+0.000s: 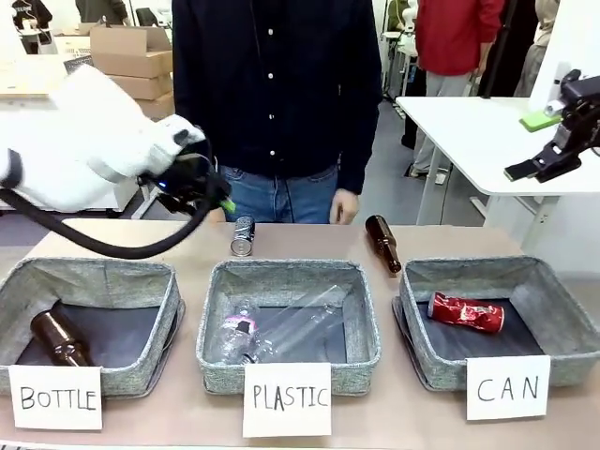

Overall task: Sort the can waste into the basket.
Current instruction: Pick up the can waste from the table and place it in the right Fabric basket.

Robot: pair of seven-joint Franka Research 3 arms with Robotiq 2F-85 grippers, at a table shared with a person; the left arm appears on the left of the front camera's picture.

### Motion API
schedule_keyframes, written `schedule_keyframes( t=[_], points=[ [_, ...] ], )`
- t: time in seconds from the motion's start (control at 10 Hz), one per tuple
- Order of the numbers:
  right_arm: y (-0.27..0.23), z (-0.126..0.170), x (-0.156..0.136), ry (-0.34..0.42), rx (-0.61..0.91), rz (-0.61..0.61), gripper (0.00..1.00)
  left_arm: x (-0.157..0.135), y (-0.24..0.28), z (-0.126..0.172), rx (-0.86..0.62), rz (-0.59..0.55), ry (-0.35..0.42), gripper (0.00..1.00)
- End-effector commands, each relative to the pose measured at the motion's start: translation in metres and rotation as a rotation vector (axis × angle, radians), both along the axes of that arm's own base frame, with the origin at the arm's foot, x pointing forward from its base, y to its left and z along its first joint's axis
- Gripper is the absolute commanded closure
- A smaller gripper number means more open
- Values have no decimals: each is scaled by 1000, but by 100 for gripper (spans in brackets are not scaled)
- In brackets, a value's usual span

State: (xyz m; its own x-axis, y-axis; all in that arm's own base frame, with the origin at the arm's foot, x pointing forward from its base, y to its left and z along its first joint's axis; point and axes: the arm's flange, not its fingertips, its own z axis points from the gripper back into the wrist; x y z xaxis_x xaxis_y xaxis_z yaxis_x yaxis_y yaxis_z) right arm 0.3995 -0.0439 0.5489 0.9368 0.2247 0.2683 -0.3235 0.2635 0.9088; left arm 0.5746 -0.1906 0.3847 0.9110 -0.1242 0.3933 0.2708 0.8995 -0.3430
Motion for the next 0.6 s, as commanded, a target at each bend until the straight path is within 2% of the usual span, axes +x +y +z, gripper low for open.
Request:
schedule_keyframes(
  t=[0.0,0.1,0.3,0.5],
  points=[
    [-1,-2,-1,-31,-7,0,0,53,-27,-19,116,2,56,0],
    [-1,-2,-1,-31,-7,0,0,63,-41,-36,129,-54,10,0],
    [-1,-2,-1,-31,-7,0,0,81,-57,-48,102,-48,68,0],
    [-1,-2,-1,-31,-7,0,0,89,-62,-58,137,-15,93,0]
  ],
)
